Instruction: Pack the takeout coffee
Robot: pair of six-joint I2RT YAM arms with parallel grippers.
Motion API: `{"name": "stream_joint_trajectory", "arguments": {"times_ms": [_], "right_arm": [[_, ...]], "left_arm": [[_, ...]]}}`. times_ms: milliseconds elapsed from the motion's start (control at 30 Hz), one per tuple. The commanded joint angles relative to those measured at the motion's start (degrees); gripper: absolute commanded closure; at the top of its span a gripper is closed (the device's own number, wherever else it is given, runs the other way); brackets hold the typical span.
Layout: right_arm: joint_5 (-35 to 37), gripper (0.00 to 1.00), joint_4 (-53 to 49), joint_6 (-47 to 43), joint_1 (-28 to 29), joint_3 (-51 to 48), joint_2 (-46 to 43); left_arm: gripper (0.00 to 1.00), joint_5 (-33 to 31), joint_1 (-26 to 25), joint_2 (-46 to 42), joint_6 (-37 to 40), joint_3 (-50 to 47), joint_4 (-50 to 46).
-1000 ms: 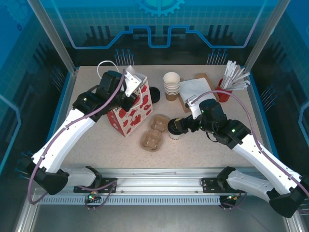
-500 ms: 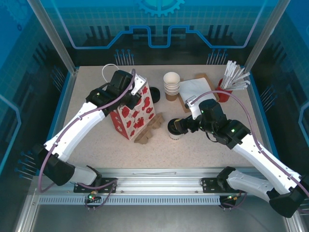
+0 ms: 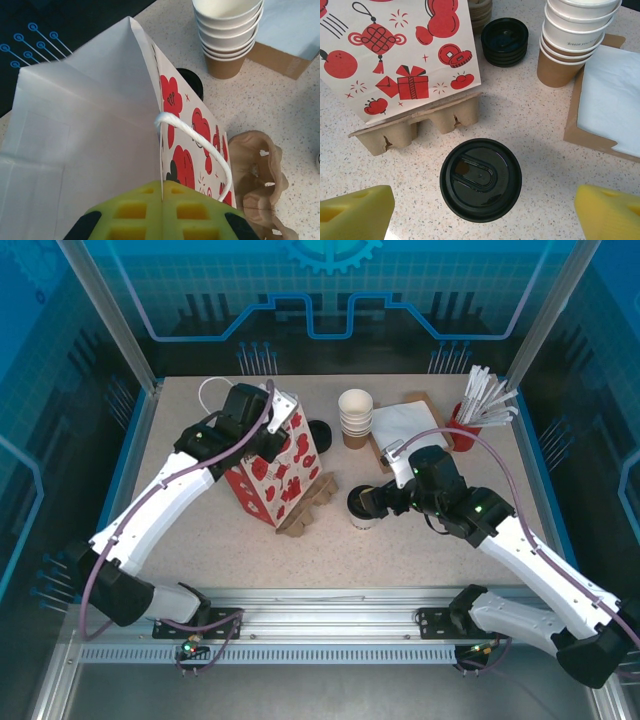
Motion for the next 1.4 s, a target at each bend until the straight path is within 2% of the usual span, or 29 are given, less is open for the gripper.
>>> {"name": "stream_joint_trajectory", "arguments": {"times_ms": [0,400,667,867,1100,1233,1367], "right_arm": [[-0.7,0.06,0.9,1.0,-0.5,-0.3,0.2],[-0.9,0.06,0.9,1.3,-0.5,0.2,1.2],[-0.9,0.06,0.4,1.3,-0.5,0.6,1.3],[-1.1,0.06,0.3,1.4,-0.4,0.8,1.6],[-0.7,0.05,-0.9,1.2,-0.4,2.4,1.4],[0.3,0.05,-1.6,0.7,-0.4,3.0,1.4],[1.1,0.05,-1.6,0.5,-0.5,3.0,1.4]], "left_arm": [[1.0,-2.5,0.4,1.3,0.8,-1.0,2.5],[0.97,-2.3,-1.4,2.0,2.0,-4.2,8.6],[0.76,-3.1,-3.9,1.4,2.9,-3.9,7.1],[0.55,-1.4,-4.8,-0.7,1.9,-3.0,5.0],[0.35,2.8,-5.8,-7.3,-5.9,-1.2,3.1],[0.34,3.8,-7.5,-13.7,-13.8,-4.3,2.5],[0.37,3.4,-12.3,-20.8,-21.6,-12.4,-0.3]]}}
